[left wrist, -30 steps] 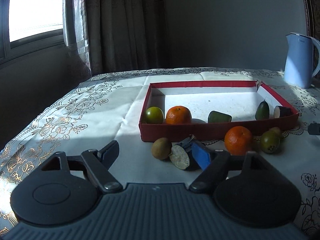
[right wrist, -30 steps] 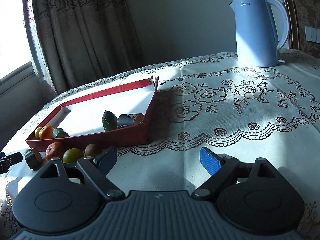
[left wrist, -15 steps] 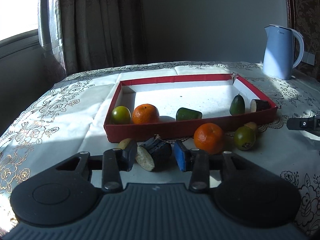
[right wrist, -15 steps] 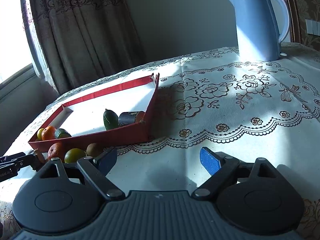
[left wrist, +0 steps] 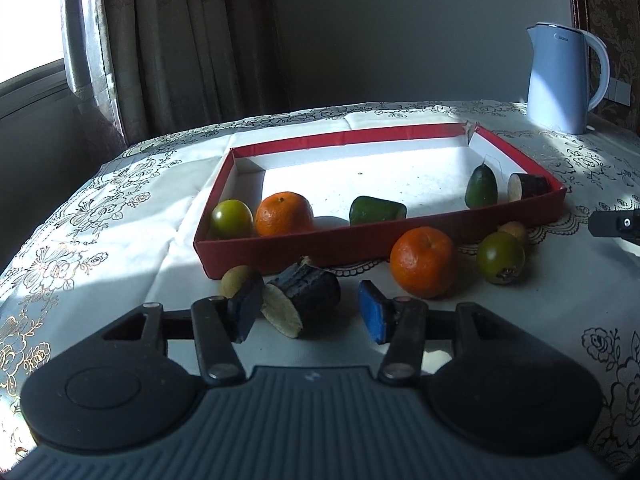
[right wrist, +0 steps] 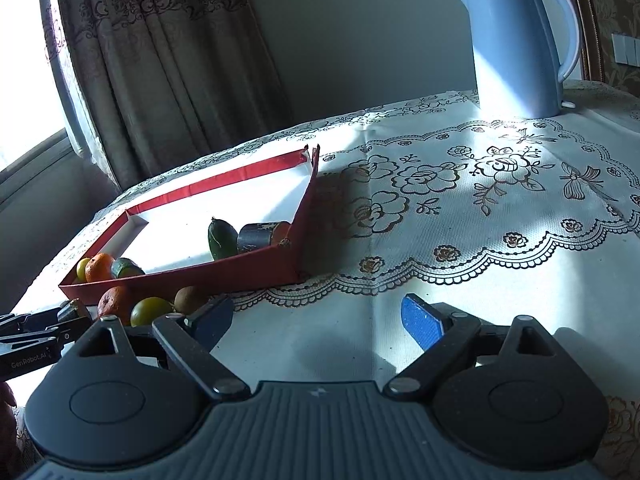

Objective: Organize fruits
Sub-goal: 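Grasp the dark eggplant slice on the table with the left gripper, then lower the eggplant slice into the red tray and open the left gripper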

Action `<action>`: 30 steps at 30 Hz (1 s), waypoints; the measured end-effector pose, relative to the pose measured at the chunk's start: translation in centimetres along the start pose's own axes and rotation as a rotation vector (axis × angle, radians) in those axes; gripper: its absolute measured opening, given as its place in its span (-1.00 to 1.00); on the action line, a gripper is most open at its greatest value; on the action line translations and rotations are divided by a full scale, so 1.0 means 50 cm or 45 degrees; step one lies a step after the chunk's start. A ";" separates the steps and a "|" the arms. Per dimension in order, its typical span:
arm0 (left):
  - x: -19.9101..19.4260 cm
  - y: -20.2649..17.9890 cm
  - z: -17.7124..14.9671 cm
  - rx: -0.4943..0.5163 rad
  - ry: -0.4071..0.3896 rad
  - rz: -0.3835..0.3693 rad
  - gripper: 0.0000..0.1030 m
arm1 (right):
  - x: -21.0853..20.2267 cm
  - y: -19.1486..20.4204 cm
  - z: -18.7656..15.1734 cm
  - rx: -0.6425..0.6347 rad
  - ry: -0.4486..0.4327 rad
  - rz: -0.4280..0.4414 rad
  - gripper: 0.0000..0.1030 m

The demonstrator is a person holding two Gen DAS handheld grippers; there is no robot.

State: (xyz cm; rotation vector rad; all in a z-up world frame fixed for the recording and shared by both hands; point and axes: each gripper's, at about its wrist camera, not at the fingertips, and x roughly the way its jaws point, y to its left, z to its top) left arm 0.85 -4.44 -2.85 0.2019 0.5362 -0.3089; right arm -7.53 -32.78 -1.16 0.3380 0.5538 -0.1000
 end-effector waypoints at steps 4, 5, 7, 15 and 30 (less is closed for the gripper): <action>0.001 0.005 -0.001 -0.015 0.006 0.001 -0.17 | 0.001 -0.002 0.000 0.005 0.003 0.004 0.80; 0.002 0.007 0.000 -0.027 0.010 -0.006 -0.23 | 0.001 -0.002 0.000 0.007 0.003 0.006 0.80; 0.001 0.009 -0.001 -0.036 0.010 -0.011 -0.23 | 0.001 -0.003 0.000 0.009 0.004 0.008 0.80; -0.017 0.004 0.004 -0.049 -0.005 -0.001 -0.24 | 0.001 -0.005 0.000 0.018 0.004 0.012 0.81; -0.015 -0.026 0.135 -0.017 -0.104 0.144 -0.24 | 0.002 -0.006 0.001 0.028 0.003 0.019 0.81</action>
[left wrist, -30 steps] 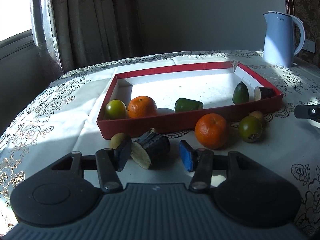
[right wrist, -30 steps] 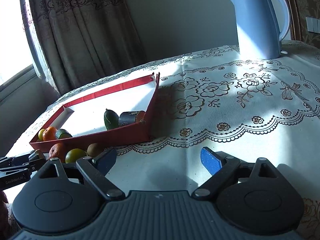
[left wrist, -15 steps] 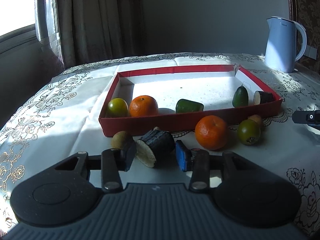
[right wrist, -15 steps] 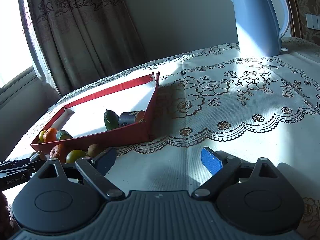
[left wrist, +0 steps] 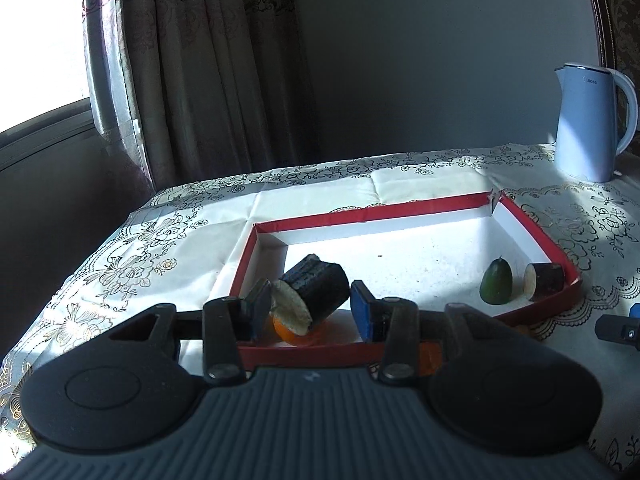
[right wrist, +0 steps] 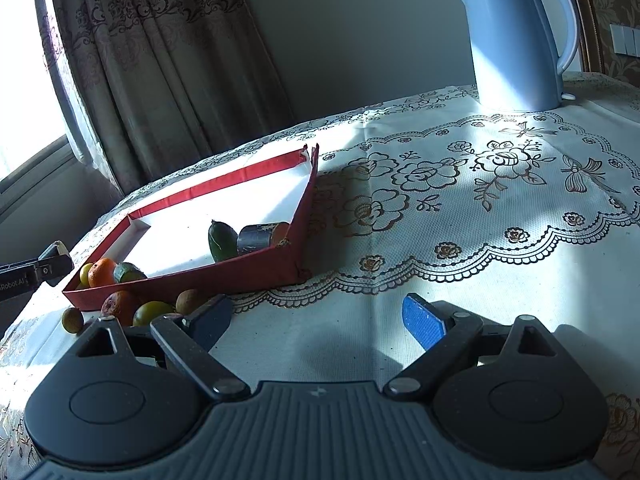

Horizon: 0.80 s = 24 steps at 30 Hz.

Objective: Organize fruits
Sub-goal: 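Lower the eggplant slice into the red tray and open the left gripper, then withdraw the open left gripper from the tray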

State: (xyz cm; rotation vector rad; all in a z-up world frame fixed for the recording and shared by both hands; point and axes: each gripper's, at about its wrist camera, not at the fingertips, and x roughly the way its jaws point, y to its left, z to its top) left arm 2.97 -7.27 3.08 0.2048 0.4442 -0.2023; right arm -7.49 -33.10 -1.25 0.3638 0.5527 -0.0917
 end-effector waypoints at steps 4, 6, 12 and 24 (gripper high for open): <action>0.031 -0.011 0.021 0.003 0.004 0.023 -0.24 | -0.001 -0.002 0.000 0.003 -0.001 0.003 0.81; 0.055 -0.017 0.031 0.007 0.010 0.049 -0.24 | -0.001 -0.002 0.000 0.003 -0.001 0.003 0.81; 0.114 -0.022 0.036 -0.023 0.059 0.075 -0.24 | 0.001 -0.001 0.000 0.004 0.002 0.008 0.85; 0.152 -0.033 0.020 -0.028 0.075 0.103 0.28 | 0.001 -0.001 0.001 0.002 0.007 0.017 0.90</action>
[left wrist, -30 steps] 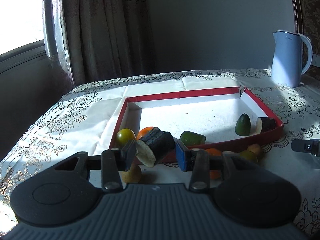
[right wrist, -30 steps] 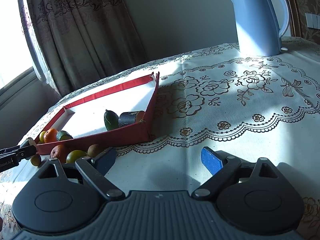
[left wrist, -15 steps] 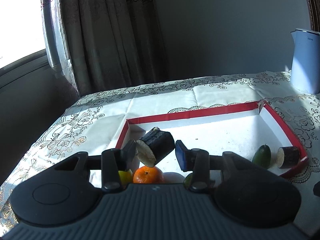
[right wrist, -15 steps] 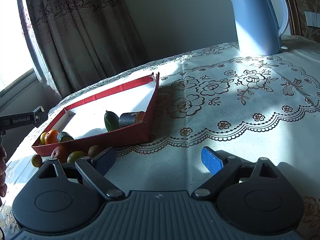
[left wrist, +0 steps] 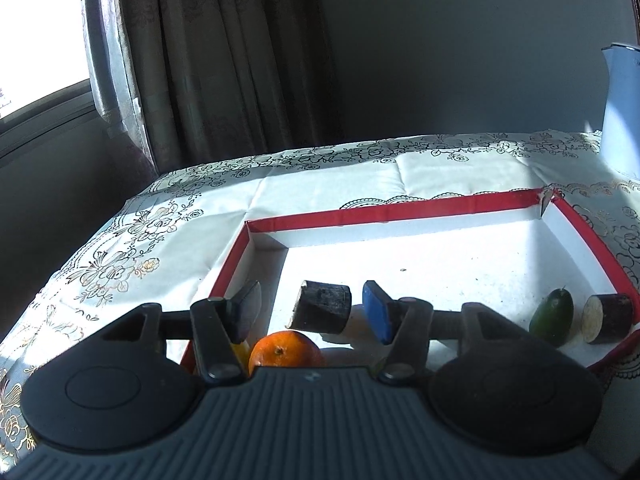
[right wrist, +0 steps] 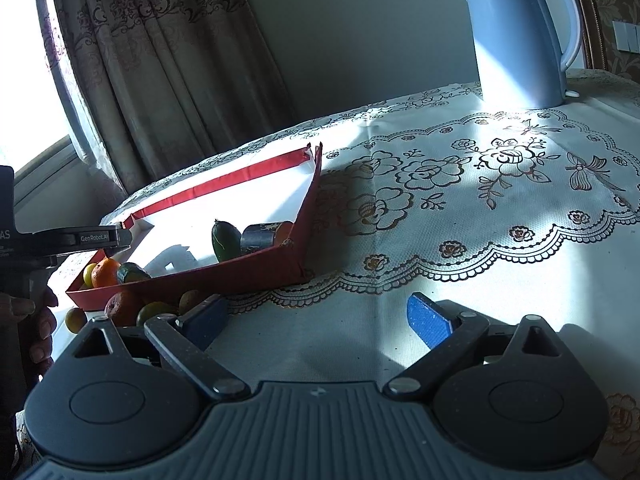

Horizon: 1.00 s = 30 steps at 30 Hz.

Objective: Organize fruits
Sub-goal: 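Withdraw the open left gripper from the tray, then grasp the yellow-green round fruit with the right gripper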

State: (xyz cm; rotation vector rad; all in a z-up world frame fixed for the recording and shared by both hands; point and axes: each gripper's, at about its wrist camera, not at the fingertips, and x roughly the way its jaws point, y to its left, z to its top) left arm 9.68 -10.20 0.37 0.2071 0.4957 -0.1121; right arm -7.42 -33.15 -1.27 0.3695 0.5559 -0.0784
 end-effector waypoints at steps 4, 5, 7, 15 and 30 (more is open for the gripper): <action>-0.009 0.002 0.000 0.000 -0.023 0.011 0.43 | 0.000 0.000 0.000 0.001 -0.001 0.001 0.91; -0.013 0.003 0.000 0.003 -0.027 0.012 0.48 | 0.000 0.000 0.000 0.001 -0.001 0.000 0.91; -0.026 0.004 -0.003 0.014 -0.046 0.029 0.63 | 0.000 0.000 0.000 0.001 -0.001 0.001 0.91; -0.125 0.063 -0.040 -0.024 -0.138 0.031 1.00 | -0.001 -0.001 0.000 0.008 -0.002 0.007 0.91; -0.165 0.255 -0.171 -0.250 -0.092 0.175 1.00 | -0.039 0.095 -0.023 -0.282 -0.129 0.119 0.91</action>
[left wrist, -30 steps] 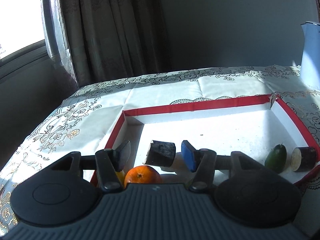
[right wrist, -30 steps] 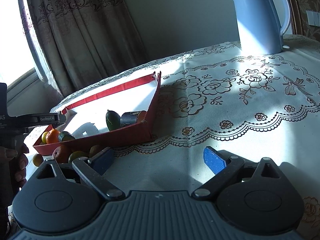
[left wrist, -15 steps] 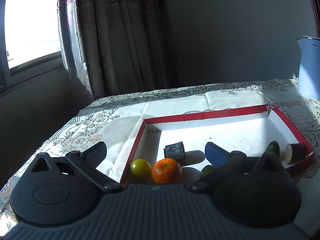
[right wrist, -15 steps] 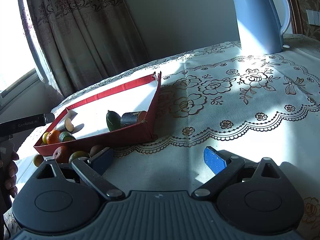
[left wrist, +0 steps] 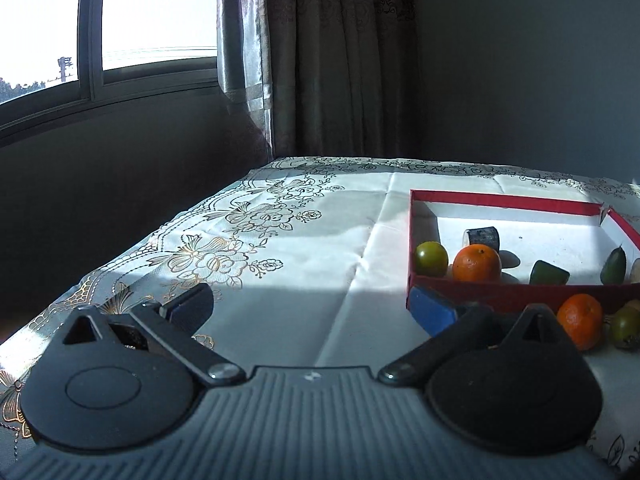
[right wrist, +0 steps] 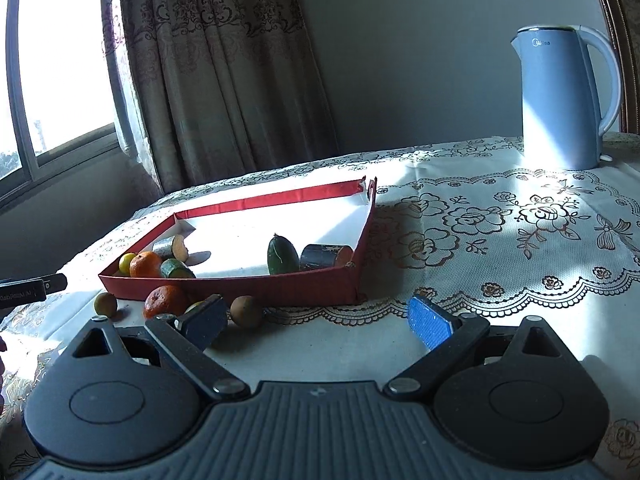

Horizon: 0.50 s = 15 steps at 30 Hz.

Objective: Organize fruits
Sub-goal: 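Grasp the yellow-green round fruit with the right gripper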

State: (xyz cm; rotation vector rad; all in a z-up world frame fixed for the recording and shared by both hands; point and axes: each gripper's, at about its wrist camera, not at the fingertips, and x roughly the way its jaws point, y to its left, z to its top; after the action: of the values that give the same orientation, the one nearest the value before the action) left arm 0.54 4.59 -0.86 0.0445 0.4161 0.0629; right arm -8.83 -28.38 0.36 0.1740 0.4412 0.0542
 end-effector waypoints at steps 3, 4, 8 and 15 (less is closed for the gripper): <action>0.014 0.007 -0.013 0.002 0.035 0.005 1.00 | 0.005 0.055 -0.001 -0.115 0.007 0.060 0.90; 0.018 0.013 -0.012 -0.016 0.043 -0.011 1.00 | 0.006 0.070 -0.001 -0.153 0.003 0.065 0.90; 0.025 0.028 -0.014 -0.073 0.060 -0.049 1.00 | 0.021 0.120 0.001 -0.270 0.034 0.108 0.60; 0.036 0.043 -0.016 -0.136 0.093 -0.097 1.00 | 0.059 0.163 0.006 -0.374 0.102 0.152 0.10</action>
State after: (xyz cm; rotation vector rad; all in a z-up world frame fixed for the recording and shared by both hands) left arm 1.75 6.90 -2.18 -0.0787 0.4864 0.0118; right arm -6.16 -20.14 0.87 -0.0912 0.4970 0.2426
